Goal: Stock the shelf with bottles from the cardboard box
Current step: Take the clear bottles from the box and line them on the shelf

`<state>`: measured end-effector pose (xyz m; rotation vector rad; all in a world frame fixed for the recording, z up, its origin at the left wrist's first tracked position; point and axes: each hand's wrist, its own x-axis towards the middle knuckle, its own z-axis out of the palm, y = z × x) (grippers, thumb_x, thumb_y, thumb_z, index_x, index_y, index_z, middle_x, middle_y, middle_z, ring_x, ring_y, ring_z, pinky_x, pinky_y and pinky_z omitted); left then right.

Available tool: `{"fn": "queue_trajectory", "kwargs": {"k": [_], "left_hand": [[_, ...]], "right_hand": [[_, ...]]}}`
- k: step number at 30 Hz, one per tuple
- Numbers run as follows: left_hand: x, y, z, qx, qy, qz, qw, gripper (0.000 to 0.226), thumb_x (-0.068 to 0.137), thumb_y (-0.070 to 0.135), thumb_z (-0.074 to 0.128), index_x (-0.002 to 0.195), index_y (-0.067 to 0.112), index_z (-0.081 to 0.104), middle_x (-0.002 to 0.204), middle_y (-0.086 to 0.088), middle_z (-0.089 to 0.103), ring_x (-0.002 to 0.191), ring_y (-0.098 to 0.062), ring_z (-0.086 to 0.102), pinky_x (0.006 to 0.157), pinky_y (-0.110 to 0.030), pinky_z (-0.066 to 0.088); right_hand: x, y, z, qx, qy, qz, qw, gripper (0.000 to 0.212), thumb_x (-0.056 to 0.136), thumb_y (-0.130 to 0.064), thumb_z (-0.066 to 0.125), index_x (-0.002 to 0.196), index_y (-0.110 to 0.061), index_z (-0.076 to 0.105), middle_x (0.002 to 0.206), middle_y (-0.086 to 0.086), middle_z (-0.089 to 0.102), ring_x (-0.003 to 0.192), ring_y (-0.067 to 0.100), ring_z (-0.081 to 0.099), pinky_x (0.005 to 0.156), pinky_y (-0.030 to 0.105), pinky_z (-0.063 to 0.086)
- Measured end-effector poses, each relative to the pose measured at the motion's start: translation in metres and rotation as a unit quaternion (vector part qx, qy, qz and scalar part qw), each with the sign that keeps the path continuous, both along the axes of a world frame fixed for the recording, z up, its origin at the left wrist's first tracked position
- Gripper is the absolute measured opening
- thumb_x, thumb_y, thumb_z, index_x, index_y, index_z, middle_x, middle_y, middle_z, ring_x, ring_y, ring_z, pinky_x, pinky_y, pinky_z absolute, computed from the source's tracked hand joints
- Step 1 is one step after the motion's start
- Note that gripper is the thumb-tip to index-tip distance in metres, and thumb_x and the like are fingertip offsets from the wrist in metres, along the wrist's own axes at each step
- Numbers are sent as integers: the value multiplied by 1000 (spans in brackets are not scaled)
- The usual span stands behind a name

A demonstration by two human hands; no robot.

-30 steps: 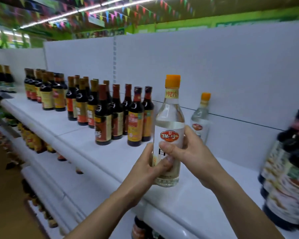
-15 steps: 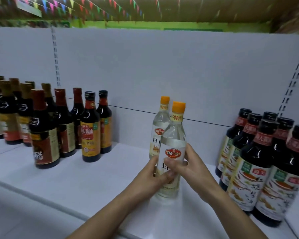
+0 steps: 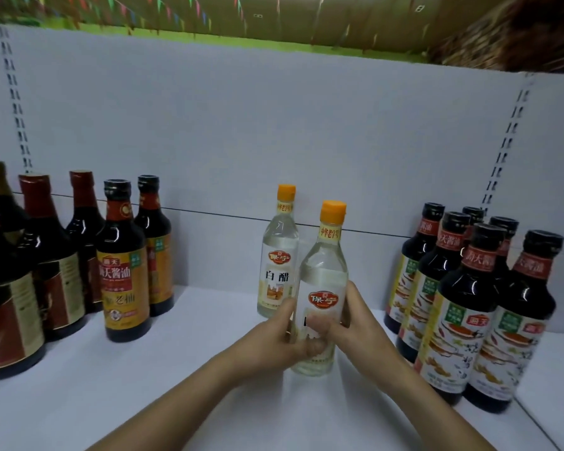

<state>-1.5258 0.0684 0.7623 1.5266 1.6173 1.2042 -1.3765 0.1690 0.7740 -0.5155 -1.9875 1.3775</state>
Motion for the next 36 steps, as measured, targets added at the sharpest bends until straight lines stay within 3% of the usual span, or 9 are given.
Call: {"fn": "queue_trajectory", "kwargs": {"k": [4,6,12,14,17,21,27,32,36], "left_hand": [[-33,5,-2,-9,223,31,974,49,89,69,57,132,47,48,121,15,64,105,-6,64,94,-35,57],[-47,6,-8,16,261,74,962,34,95,65,49,117,40,56,107,16,68,93,-4,65,90,-36,56],[-68,17,-31,86,126,225,962,25,96,49,60,88,28,51,82,7,63,75,-14,62,73,-42,59],[-74,23,-35,69,71,263,960,27,92,50,66,100,31,49,97,4,61,83,-17,63,76,-44,61],[-81,33,-37,39,10,255,966,64,87,52,71,140,32,39,135,8,48,116,-17,57,89,-48,60],[-85,45,-34,25,42,226,973,82,86,56,71,153,34,27,149,8,48,132,-19,54,104,-43,51],[-89,50,-33,20,39,198,979,56,84,52,76,132,42,50,117,22,69,111,-1,66,102,-37,53],[-88,48,-33,32,29,188,981,51,87,43,75,133,38,53,119,20,69,110,-1,65,97,-25,50],[-90,49,-36,30,47,186,981,47,90,44,72,131,42,50,120,23,67,112,-2,65,100,-29,50]], "right_hand": [[-2,15,-7,-8,-18,-42,999,64,82,-21,83,131,-40,48,118,-15,73,111,9,71,89,33,61],[-1,23,-16,-10,-55,-54,997,65,82,-16,85,127,-42,47,116,-17,73,110,6,70,91,30,59],[-2,32,-39,16,-145,-74,986,60,86,-31,82,126,-48,40,125,-27,66,117,-2,63,101,27,54],[-4,31,-41,24,-145,-86,985,60,87,-33,81,127,-45,38,127,-27,63,118,-3,61,99,23,53],[-5,35,-40,35,-154,-94,983,52,89,-34,79,121,-41,39,126,-26,62,119,-4,59,95,19,50],[-11,45,-39,44,-152,-98,982,46,91,-30,77,121,-40,43,131,-20,60,121,0,58,94,18,49],[-28,58,-43,51,-172,-131,975,56,95,-28,73,130,-34,31,128,-18,58,121,10,57,98,23,47],[-37,64,-48,67,-184,-144,970,56,92,-34,75,129,-37,32,135,-12,60,123,13,59,105,35,51],[-38,68,-54,80,-186,-154,967,58,92,-42,74,134,-40,35,135,-14,60,125,12,58,106,41,51]]}}
